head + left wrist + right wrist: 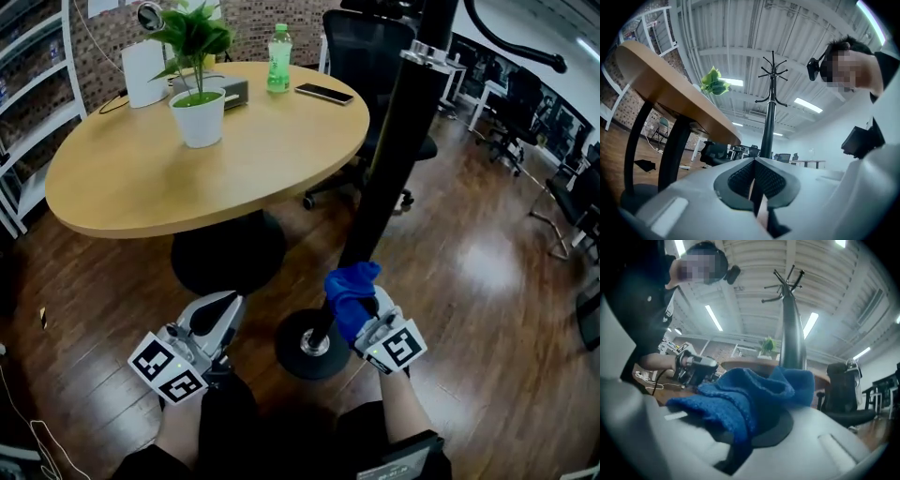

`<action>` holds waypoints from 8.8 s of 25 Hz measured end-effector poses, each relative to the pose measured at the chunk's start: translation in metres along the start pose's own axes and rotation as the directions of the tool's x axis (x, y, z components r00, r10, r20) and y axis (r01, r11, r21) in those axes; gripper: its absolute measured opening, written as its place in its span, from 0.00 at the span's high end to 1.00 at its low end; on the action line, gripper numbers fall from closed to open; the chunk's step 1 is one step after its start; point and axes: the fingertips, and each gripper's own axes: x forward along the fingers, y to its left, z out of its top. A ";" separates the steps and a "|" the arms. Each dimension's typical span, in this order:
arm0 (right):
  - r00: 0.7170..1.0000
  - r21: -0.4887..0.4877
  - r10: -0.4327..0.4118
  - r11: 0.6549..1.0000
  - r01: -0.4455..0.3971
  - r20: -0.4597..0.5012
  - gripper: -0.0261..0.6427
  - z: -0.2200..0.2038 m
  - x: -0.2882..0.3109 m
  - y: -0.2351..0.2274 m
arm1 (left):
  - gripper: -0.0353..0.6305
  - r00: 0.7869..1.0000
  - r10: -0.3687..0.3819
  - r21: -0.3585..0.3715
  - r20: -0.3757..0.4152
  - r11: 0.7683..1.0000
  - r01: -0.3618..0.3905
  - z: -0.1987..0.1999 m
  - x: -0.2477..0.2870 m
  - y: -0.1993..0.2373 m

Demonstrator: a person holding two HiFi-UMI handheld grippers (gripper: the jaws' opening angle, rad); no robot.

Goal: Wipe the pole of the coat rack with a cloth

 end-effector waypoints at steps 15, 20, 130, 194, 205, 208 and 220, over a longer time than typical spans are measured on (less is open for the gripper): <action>0.946 0.310 0.027 0.947 0.079 -0.323 0.93 -0.172 -0.021 0.036 | 0.95 0.999 0.037 0.003 -0.025 0.999 -0.037 -0.011 -0.016 0.001; 0.999 0.230 -0.027 0.973 0.032 -0.021 0.93 -0.002 0.006 -0.007 | 0.95 1.000 0.022 0.018 0.005 1.000 -0.022 0.003 -0.012 -0.002; 0.906 -0.528 -0.260 0.848 0.049 -0.335 0.93 -0.031 0.026 0.006 | 0.95 1.000 0.024 -0.011 -0.019 1.000 -0.024 -0.015 -0.012 0.027; 0.788 0.062 -0.331 0.934 0.351 0.520 0.93 0.279 -0.007 -0.138 | 0.95 0.997 -0.007 0.083 0.083 0.997 0.000 0.051 -0.011 -0.002; 0.954 -0.653 -0.270 0.702 0.286 0.127 0.93 0.214 0.038 -0.059 | 0.95 0.994 -0.043 0.106 0.098 0.994 0.033 0.063 -0.007 -0.010; 0.966 -0.721 -0.251 0.679 0.136 -0.054 0.93 0.132 0.033 -0.036 | 0.95 0.996 -0.049 0.090 0.076 0.995 0.042 0.050 0.000 -0.009; 0.877 -0.445 -0.048 0.874 -0.195 -0.479 0.93 -0.156 -0.009 0.051 | 0.95 0.998 -0.042 0.003 -0.052 0.999 0.042 -0.029 0.020 0.008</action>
